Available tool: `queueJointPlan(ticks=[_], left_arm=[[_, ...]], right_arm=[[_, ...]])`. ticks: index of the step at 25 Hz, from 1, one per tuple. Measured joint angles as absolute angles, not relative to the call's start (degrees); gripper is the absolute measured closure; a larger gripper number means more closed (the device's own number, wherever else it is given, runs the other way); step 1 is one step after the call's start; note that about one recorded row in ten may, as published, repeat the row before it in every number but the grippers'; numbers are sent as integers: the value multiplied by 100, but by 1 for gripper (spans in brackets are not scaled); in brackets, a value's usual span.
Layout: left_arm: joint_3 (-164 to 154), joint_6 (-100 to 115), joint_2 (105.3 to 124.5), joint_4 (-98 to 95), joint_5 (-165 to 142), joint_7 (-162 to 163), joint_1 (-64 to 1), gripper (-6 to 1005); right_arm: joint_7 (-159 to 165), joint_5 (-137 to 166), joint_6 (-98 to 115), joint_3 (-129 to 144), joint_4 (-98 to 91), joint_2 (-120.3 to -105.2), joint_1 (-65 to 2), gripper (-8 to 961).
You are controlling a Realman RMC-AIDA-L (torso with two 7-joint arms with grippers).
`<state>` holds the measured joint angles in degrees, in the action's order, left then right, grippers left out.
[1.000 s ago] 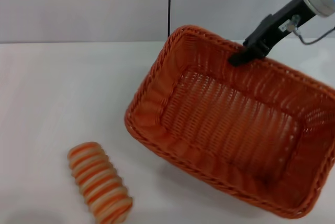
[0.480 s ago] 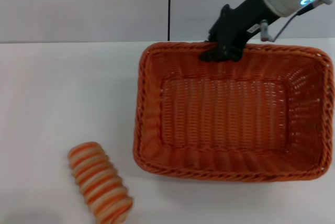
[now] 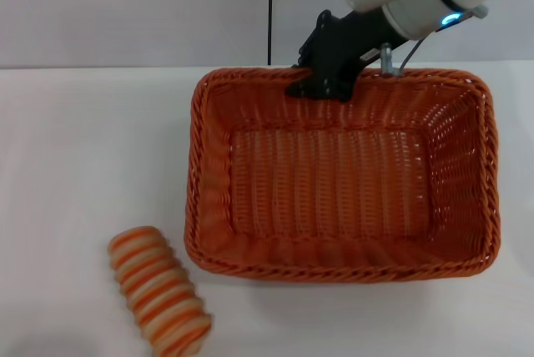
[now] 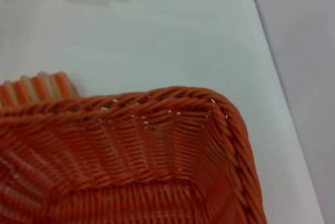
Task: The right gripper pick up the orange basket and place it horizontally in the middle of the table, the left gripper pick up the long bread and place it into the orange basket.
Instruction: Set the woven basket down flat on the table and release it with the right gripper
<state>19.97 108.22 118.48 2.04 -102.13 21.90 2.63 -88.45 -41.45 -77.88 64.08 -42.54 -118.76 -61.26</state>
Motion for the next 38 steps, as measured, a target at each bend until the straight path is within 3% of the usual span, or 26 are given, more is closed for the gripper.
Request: queueJointPlan(ticks=[27,33,38], left_arm=[[1644,10839,11865,394,-10213,2188,202,286],[1595,10844,11860,389,-10213,2188,223,286],[1447,10862,11836,325,-10213,2188,209,285]], right_arm=[[-9455,-5080,-6829,7903,-4256,-11946,-5710,803],[-9287,-5166,-6864,8077,-4430,-11950,-5601,697],[-9168,-5495,-7142,8105,-4946,-11953,-5310,465]])
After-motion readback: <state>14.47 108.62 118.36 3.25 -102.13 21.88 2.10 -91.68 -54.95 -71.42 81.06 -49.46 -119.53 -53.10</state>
